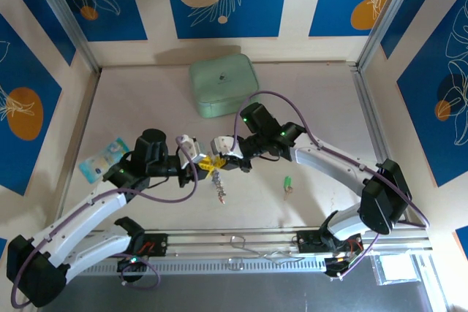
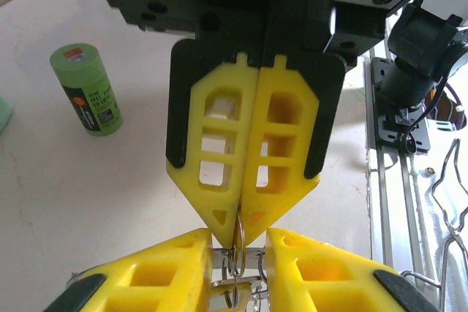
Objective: Put the keys on the keyring
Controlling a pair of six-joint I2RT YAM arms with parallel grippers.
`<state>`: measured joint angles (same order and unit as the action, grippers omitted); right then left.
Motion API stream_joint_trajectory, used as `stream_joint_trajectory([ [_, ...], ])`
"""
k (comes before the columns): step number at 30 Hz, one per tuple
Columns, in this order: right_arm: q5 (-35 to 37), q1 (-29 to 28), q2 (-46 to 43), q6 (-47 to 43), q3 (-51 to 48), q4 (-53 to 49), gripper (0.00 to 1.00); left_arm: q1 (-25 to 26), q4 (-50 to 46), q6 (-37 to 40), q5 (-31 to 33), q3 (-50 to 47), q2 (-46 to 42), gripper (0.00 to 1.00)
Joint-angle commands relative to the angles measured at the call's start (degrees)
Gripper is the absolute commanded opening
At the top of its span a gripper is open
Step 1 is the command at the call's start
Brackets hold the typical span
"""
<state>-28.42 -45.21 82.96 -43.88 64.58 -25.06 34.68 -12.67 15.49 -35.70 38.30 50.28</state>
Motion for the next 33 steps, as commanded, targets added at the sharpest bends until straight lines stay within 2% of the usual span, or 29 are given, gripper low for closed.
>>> stream_joint_trajectory([
  [1, -0.8, -0.4, 0.0, -0.2, 2.0, -0.6, 0.00, 0.3, 0.9, 2.6, -0.5, 0.1, -1.5, 0.29],
  [12, -0.9, -0.6, -0.2, 0.2, 2.1, -0.4, 0.00, 0.5, -1.1, 5.2, -0.8, -0.8, -0.9, 0.25],
  [18, -1.1, -0.8, 0.3, 0.5, 2.3, 0.3, 0.00, 0.6, 1.0, 4.8, -1.0, -1.1, 0.1, 0.21],
  [24, -1.3, -1.1, 0.8, 0.7, 2.7, 0.8, 0.00, 0.6, 0.6, 5.3, -0.9, -0.9, 0.5, 0.13],
  [28, -1.7, -1.2, 0.7, 1.3, 2.6, 1.5, 0.00, 0.5, 0.1, 5.9, -0.2, -0.5, 0.8, 0.00],
  [31, -2.0, -0.6, 0.1, 1.9, 1.7, 2.3, 0.00, 0.7, -0.5, 5.9, 2.0, -0.3, 0.8, 0.00],
  [33, -3.1, 0.5, -0.5, 2.8, 0.3, 3.5, 0.07, 0.7, -0.4, 5.2, 3.4, -0.5, 0.5, 0.00],
])
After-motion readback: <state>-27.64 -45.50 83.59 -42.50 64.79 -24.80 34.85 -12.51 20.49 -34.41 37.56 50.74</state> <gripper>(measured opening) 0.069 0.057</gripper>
